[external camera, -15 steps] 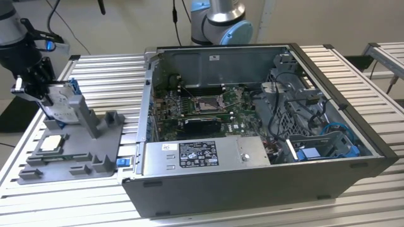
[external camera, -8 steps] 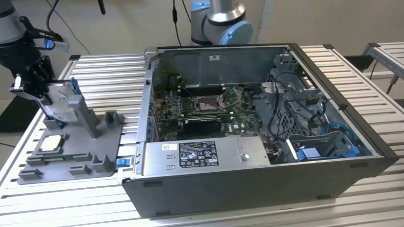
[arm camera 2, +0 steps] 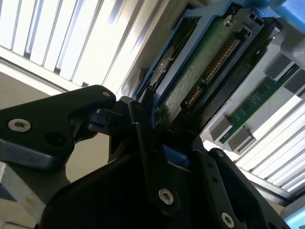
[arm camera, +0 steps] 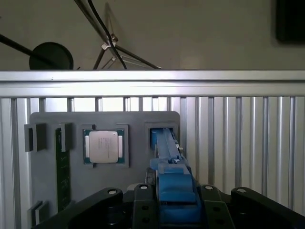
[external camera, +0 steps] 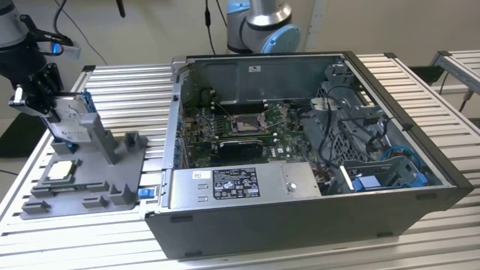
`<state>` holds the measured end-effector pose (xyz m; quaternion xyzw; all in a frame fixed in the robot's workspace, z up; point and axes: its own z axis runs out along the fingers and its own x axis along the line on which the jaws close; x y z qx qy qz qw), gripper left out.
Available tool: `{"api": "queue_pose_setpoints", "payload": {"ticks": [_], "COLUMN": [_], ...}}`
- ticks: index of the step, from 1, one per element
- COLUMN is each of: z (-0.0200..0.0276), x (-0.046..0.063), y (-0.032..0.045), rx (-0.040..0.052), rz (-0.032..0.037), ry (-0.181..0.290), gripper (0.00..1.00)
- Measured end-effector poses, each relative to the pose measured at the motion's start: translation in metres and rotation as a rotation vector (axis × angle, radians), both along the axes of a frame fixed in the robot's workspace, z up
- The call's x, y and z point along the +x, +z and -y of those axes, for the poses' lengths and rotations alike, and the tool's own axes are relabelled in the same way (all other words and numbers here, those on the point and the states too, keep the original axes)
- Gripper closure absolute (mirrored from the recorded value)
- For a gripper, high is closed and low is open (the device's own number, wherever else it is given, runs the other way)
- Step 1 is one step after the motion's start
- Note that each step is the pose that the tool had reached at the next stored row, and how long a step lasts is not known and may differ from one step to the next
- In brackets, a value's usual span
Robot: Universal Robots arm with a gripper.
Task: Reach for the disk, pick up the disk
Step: 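Pick up the disk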
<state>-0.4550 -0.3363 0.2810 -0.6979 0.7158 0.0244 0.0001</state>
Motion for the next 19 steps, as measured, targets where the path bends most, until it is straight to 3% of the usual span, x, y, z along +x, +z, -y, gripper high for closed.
{"api": "queue_pose_setpoints", "payload": {"ticks": [19], "z": [0.0000], "x": [-0.001], "y": [0.0232], "rx": [0.0000], "rz": [0.0015], "ry": [0.002], "gripper": [1.00]}}
